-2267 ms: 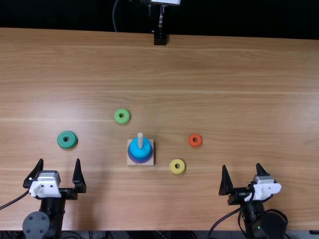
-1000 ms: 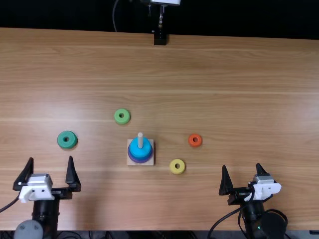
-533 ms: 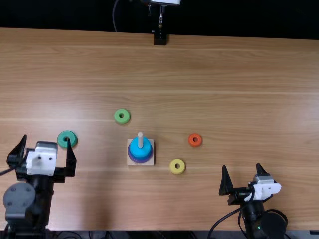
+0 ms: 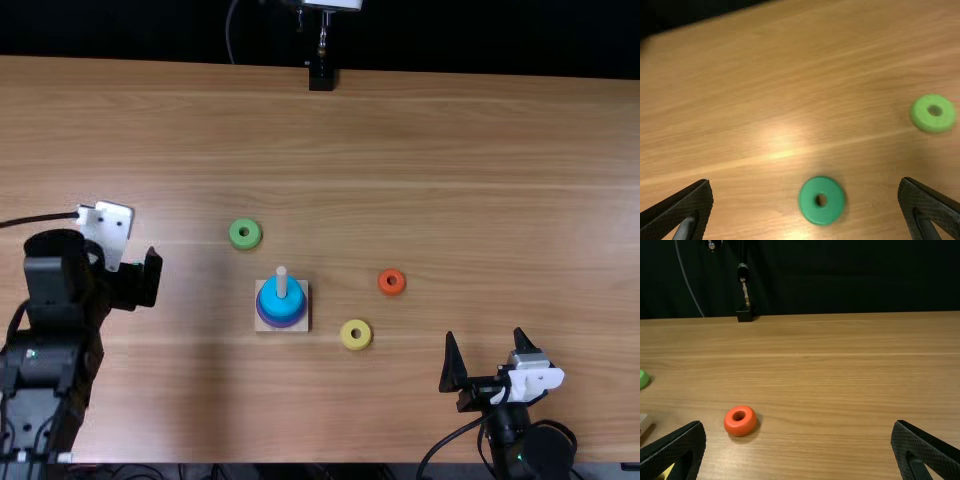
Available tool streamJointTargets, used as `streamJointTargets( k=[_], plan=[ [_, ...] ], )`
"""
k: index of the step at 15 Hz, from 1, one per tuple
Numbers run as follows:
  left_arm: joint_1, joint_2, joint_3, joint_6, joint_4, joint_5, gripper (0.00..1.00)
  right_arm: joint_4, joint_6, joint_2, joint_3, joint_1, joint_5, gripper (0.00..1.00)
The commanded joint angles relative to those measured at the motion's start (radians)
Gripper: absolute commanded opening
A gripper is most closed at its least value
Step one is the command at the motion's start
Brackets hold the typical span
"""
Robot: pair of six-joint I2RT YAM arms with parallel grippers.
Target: Build the Hanoi tower: stack the rings onto the peg from bottom to top in this color order: purple, dark blue, light blue, dark green, light green, yellow, orange.
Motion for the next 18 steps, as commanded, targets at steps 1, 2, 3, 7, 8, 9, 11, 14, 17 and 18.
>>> streamJointTargets(
  k=[1, 2, 3, 7, 8, 9, 11, 14, 17, 18],
  plan=[
    [0.007, 0.055, 0.029, -0.053, -0.014, 0.058, 1.00, -0.072, -0.003, -0.012, -0.049, -0.008, -0.005, 1.00],
    [0.015, 0.082, 0.029, -0.156, -0.016, 0.069, 1.00, -0.072, -0.005, -0.012, -0.049, -0.008, -0.005, 1.00],
    [0.016, 0.118, 0.029, -0.242, -0.016, 0.071, 1.00, -0.072, -0.005, -0.012, -0.049, -0.008, -0.004, 1.00],
    [0.019, 0.272, 0.032, -0.285, -0.018, 0.055, 1.00, -0.072, -0.005, -0.012, -0.049, -0.008, -0.005, 1.00],
    [0.021, 0.308, 0.046, -0.283, -0.029, 0.051, 1.00, -0.072, -0.005, -0.012, -0.049, -0.008, -0.005, 1.00],
    [0.030, 0.332, 0.078, -0.283, -0.057, 0.051, 1.00, -0.072, -0.005, -0.012, -0.049, -0.008, -0.005, 1.00],
    [0.038, 0.383, 0.112, -0.283, -0.084, 0.053, 1.00, -0.072, -0.003, -0.012, -0.049, -0.008, -0.005, 1.00],
    [0.050, 0.424, 0.141, -0.266, -0.090, 0.051, 1.00, -0.072, -0.005, -0.012, -0.049, -0.008, -0.005, 1.00],
    [0.050, 0.469, 0.143, -0.167, -0.108, 0.018, 1.00, -0.072, -0.005, -0.012, -0.049, -0.008, -0.005, 1.00],
    [0.050, 0.475, 0.143, -0.154, -0.110, 0.016, 1.00, -0.072, -0.003, -0.012, -0.049, -0.008, -0.005, 1.00]
  ],
)
